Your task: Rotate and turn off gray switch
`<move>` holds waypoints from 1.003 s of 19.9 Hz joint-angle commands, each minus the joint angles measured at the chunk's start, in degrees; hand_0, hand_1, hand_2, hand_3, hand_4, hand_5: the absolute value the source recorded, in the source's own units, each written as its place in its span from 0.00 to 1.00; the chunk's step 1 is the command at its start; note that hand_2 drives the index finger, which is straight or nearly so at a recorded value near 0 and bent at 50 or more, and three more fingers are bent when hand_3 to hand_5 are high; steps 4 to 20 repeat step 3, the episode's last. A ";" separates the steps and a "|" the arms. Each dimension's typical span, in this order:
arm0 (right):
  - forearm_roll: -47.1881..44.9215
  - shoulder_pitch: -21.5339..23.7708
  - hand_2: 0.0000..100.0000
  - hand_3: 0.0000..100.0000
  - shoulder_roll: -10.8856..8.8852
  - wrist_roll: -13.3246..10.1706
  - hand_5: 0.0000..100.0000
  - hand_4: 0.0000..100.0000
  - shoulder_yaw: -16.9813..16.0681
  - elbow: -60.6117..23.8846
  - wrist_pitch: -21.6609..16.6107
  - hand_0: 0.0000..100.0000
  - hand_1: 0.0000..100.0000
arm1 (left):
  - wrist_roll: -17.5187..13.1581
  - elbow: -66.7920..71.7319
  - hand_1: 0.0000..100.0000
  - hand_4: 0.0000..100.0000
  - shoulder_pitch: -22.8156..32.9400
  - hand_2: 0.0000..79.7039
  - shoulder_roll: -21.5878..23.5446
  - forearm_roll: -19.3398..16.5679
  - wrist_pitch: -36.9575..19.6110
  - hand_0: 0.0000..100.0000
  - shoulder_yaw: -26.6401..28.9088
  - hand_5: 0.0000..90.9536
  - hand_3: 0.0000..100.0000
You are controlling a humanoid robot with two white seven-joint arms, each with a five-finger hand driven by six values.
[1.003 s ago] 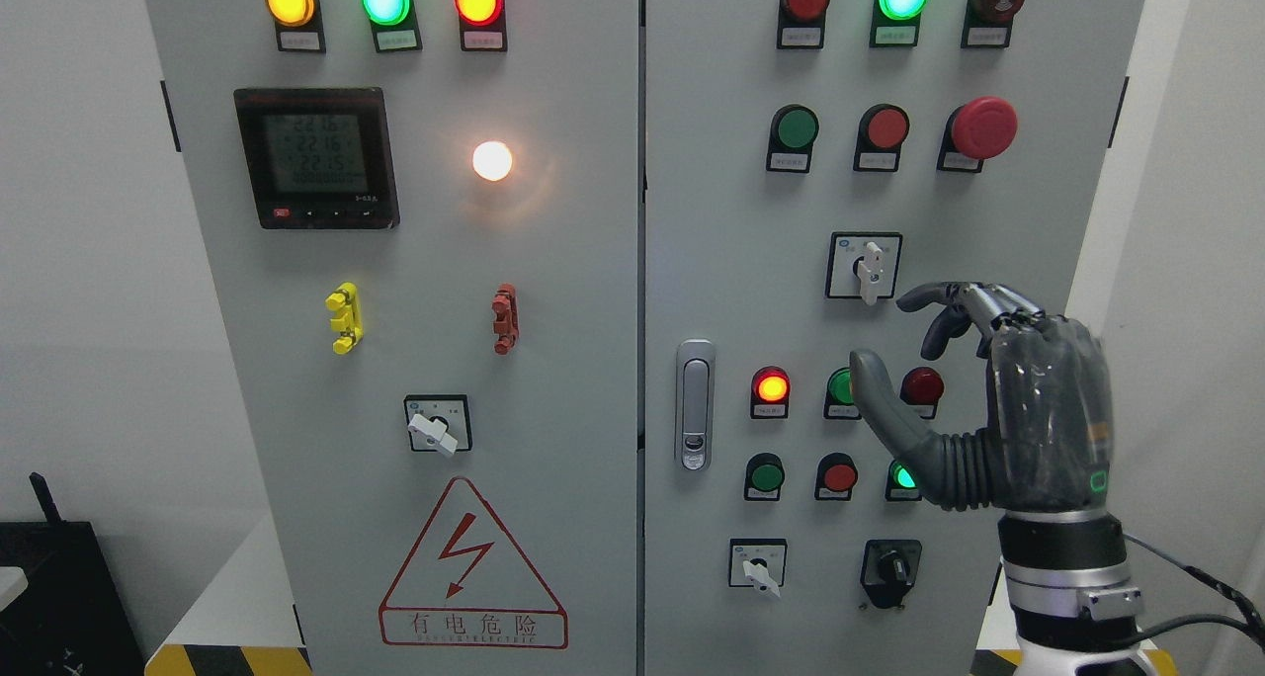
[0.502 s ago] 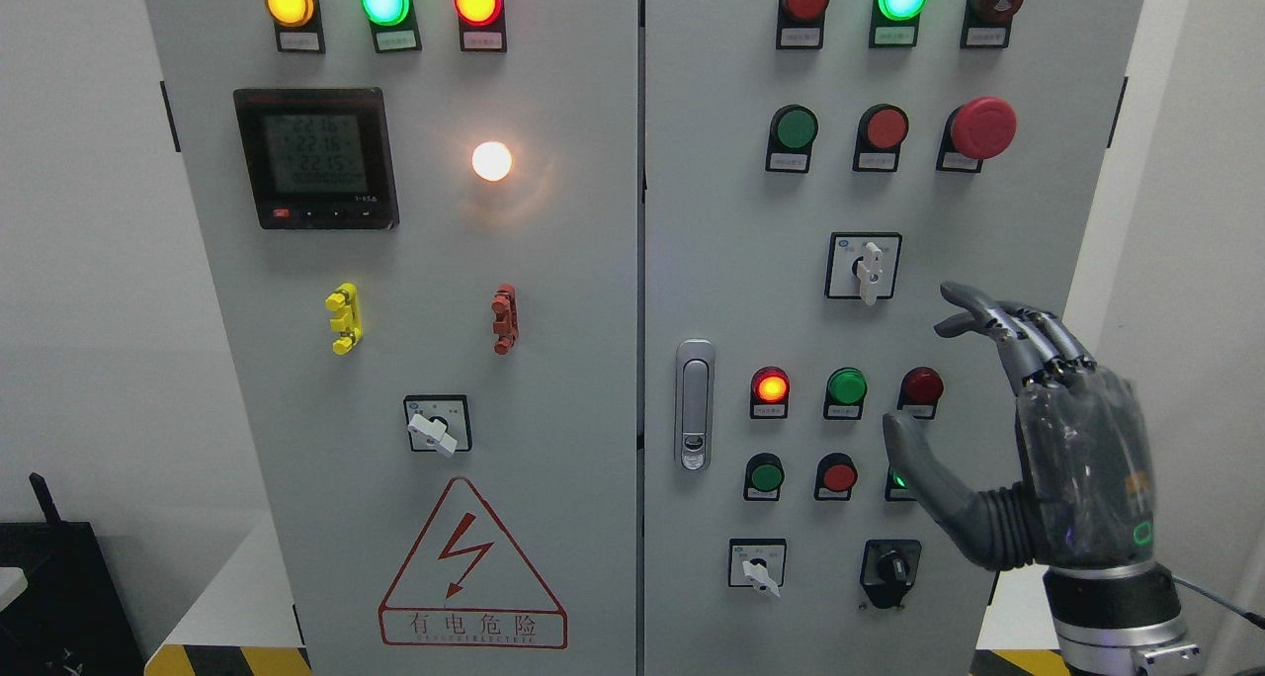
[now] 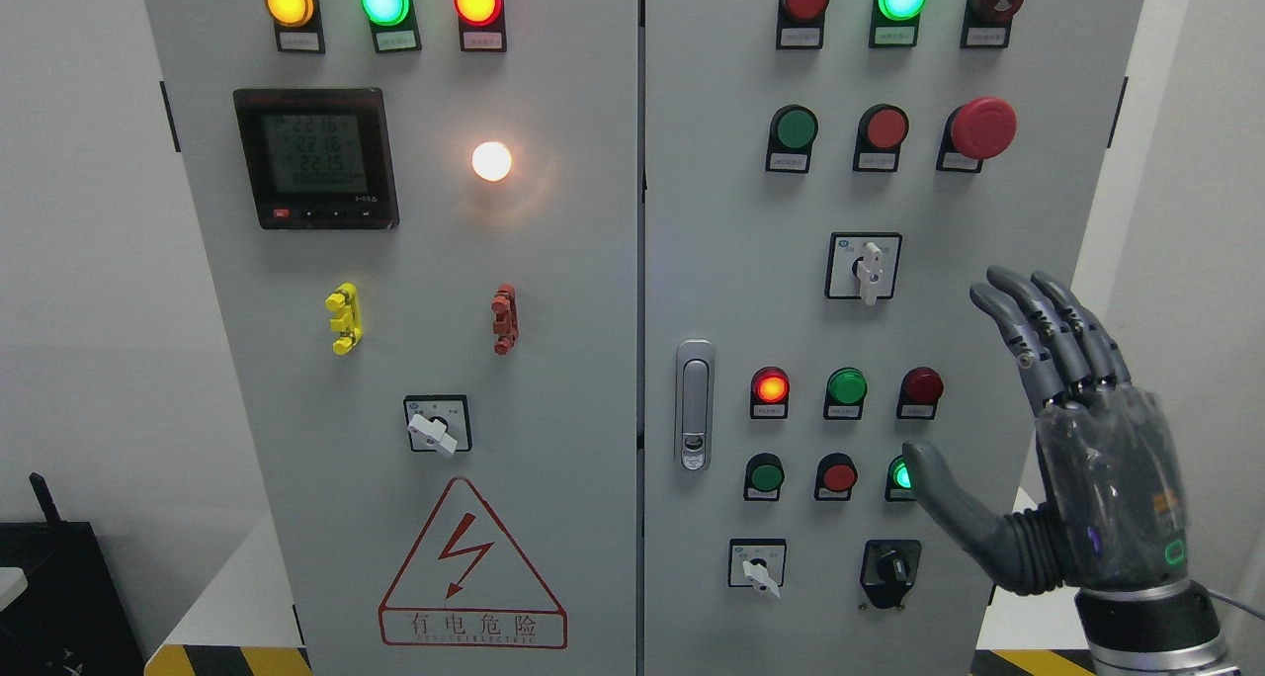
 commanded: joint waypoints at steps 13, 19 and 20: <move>-0.14 0.29 0.07 0.06 -2.57 0.29 0.00 0.00 -0.69 -1.02 0.09 0.25 0.13 | -0.06 -1.41 0.39 0.00 -0.53 0.00 -0.05 1.14 -0.02 0.12 0.44 0.00 0.00; -0.14 0.29 0.07 0.06 -2.57 0.29 0.00 0.00 -0.69 -1.02 0.09 0.25 0.13 | -0.06 -1.41 0.39 0.00 -0.53 0.00 -0.05 1.14 -0.02 0.12 0.44 0.00 0.00; -0.14 0.29 0.07 0.06 -2.57 0.29 0.00 0.00 -0.69 -1.02 0.09 0.25 0.13 | -0.06 -1.41 0.39 0.00 -0.53 0.00 -0.05 1.14 -0.02 0.12 0.44 0.00 0.00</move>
